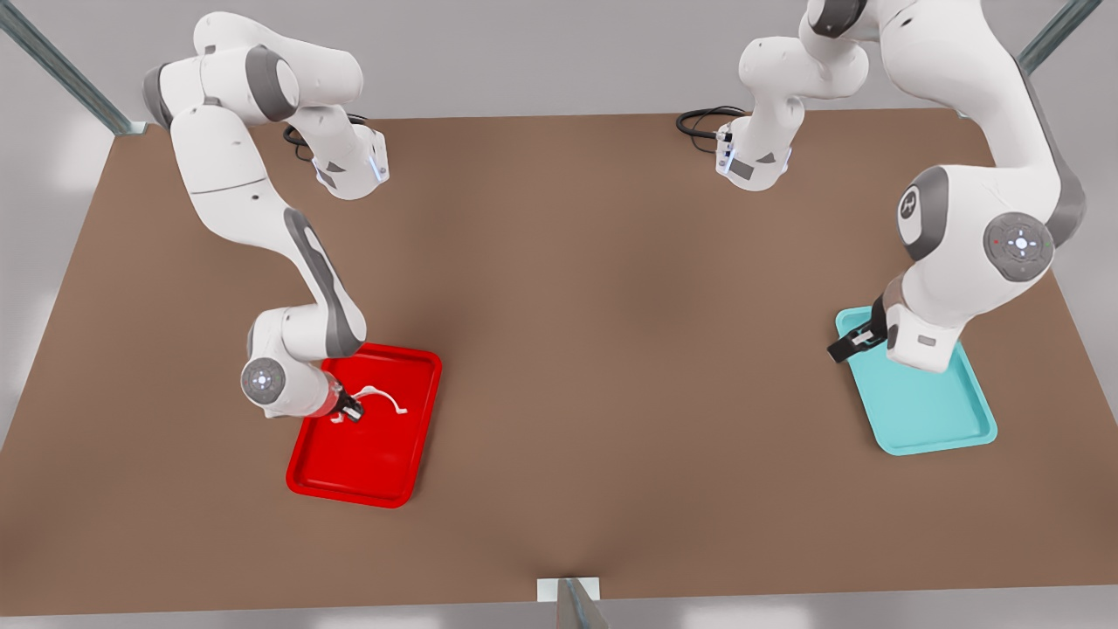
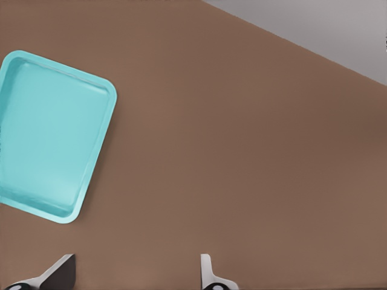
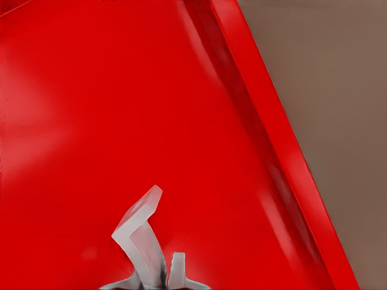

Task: Take the drainage pipe clamp from the left arm, pass it to the right arm, and place it in the plate on the right side

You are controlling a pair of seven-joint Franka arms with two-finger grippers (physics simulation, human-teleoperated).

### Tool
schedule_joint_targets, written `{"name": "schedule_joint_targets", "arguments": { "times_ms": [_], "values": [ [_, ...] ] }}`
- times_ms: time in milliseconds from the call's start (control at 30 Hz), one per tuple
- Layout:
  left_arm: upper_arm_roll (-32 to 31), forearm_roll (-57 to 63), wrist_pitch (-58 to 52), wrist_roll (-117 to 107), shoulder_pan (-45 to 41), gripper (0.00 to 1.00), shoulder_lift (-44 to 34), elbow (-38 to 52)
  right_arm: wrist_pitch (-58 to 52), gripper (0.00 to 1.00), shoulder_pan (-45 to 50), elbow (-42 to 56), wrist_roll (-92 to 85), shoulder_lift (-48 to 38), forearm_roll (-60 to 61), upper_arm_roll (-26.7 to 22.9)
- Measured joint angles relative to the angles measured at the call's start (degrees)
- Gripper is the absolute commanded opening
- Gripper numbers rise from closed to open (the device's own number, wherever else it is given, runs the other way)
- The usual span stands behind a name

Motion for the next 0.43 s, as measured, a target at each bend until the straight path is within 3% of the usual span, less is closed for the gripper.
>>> {"name": "schedule_joint_targets", "arguments": {
  "times_ms": [100,233,333,433],
  "values": [
    [-0.4,0.6,0.2,4.2,-0.2,1.0,1.2,1.7,-1.2,1.0,-0.6,2.7,-4.0,-5.1,-0.6,0.1],
    [-0.8,0.9,0.3,8.7,-0.3,1.0,2.8,3.9,-12.9,1.0,-4.3,7.7,-9.6,-26.9,-2.1,0.0],
    [-0.9,0.3,-0.1,11.5,-0.4,1.0,2.6,4.1,-25.0,1.0,-5.1,20.2,-14.2,-24.5,-2.2,0.4],
    [-1.0,-0.1,-0.6,13.9,-0.5,1.0,2.6,4.1,-33.2,1.0,-3.0,26.3,-18.2,-21.6,-2.7,0.1]
  ]
}}
